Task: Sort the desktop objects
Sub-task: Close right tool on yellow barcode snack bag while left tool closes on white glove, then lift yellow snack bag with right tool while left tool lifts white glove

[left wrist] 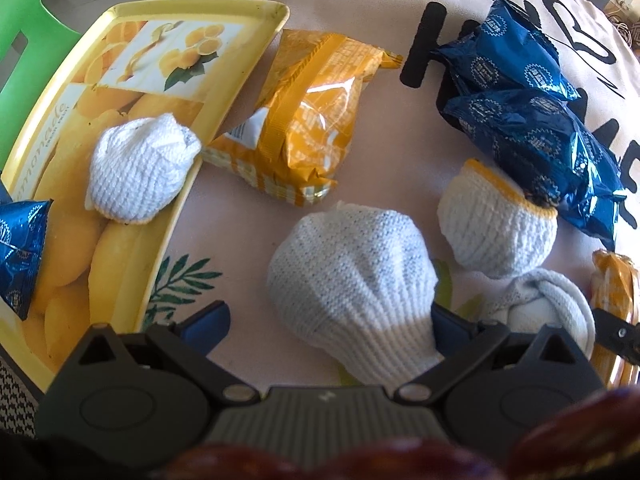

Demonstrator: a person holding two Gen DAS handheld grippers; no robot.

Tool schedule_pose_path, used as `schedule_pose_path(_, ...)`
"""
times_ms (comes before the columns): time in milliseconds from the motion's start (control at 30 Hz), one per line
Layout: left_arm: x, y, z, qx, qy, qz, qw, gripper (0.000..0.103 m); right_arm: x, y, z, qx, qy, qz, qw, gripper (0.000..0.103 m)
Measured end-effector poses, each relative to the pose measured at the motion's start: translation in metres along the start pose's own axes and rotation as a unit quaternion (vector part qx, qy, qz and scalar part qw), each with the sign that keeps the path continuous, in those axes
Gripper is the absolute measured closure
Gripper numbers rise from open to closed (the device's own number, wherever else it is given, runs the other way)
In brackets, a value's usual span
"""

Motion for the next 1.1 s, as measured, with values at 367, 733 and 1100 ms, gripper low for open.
schedule_pose_path(367,-0.012,0.013,-0.006,-0.021,-0.036,-0.029,0.9987,0.04,-0.002,0.007,0.001,-0.015,-0.008,0.014,1.0,0.041)
schedule_pose_path(733,0.004,0.022,-0.008,0.003,-0.016,-0.102,0.9947,0.045,0.004,0.034,0.008,-0.058,-0.012,0.038,0.998,0.041)
schedule_pose_path(1100,-0.008,0.034,-0.005,-0.004,-0.03,-0.126,0.9916,0.045,0.018,0.049,0.008,-0.084,0.02,0.039,0.996,0.041)
Point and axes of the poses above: each gripper's, at about its wrist camera, not at the fingertips, and y roughly against the way its jaws point, x to its left, z to its top, the point moved 6 cm from there along -y, roughly the way its jaws point, and after that the axes turned 15 degrees about x, right-handed, at the moved point
